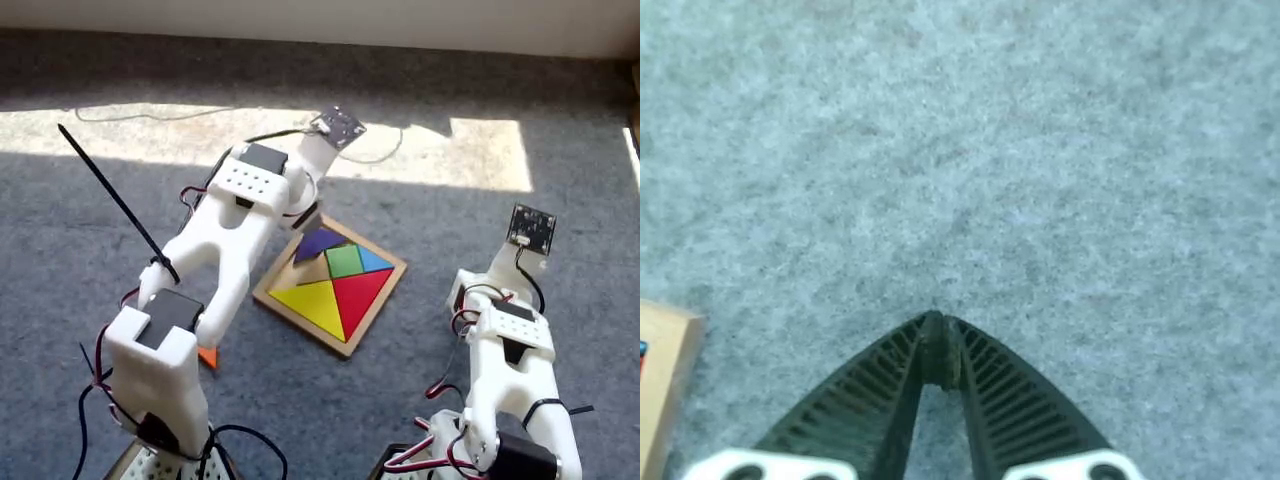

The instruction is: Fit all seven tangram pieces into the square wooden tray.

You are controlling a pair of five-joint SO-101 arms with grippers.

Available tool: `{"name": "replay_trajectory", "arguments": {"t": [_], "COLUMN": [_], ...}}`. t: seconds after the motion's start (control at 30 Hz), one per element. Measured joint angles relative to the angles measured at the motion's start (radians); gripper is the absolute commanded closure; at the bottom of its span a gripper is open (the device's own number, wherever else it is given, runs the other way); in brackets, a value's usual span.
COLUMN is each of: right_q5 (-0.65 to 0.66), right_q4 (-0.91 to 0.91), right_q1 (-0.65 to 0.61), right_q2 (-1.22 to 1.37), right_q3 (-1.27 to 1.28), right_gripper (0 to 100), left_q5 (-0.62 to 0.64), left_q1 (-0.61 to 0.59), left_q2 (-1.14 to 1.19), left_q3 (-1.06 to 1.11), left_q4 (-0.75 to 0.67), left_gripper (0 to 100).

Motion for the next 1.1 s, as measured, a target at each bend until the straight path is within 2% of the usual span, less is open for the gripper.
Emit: {"name": "replay_trajectory", "arguments": {"t": [0.33, 0.5, 0.67, 1.1], "right_q5": [0.028, 0.028, 0.028, 0.034], "right_q4": [0.0, 0.0, 0.0, 0.0], "right_q1": [0.002, 0.002, 0.002, 0.002], "right_q2": [0.0, 0.0, 0.0, 0.0], "right_q3": [0.0, 0.0, 0.0, 0.0], "right_gripper": [99.1, 99.1, 99.1, 99.1], "left_q5": [0.0, 0.029, 0.049, 0.049], "left_q1": [0.002, 0.0, 0.003, 0.063], "left_q2": [-0.087, -0.044, -0.014, -0.014], "left_q3": [0.032, 0.117, 0.158, 0.158], "left_q4": [0.06, -0.064, -0.183, -0.195], "left_gripper": [80, 86, 86, 87]}}
